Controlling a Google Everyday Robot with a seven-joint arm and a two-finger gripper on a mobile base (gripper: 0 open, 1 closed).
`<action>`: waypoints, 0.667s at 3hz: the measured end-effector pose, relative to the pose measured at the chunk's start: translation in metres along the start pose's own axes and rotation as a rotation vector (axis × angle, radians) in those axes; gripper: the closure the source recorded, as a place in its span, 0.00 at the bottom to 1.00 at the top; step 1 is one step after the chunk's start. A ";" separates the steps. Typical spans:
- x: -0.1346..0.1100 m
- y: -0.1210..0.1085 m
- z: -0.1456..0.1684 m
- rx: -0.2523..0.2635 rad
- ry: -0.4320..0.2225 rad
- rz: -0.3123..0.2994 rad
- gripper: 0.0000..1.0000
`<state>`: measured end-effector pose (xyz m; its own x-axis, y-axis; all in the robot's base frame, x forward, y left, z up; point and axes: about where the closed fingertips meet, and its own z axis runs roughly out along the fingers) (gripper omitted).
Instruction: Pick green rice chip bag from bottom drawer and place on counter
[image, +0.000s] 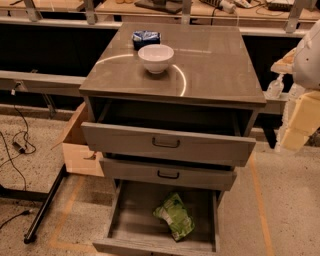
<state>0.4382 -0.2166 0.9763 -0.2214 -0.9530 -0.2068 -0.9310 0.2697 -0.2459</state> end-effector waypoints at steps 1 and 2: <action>0.000 0.000 0.000 0.000 0.000 0.000 0.00; -0.001 0.001 0.003 0.004 -0.022 0.004 0.00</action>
Offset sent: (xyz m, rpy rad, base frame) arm 0.0007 0.0024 -0.0112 0.0476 0.0018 0.0031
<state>0.4385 -0.2149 0.9738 -0.2186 -0.9486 -0.2287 -0.9290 0.2740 -0.2487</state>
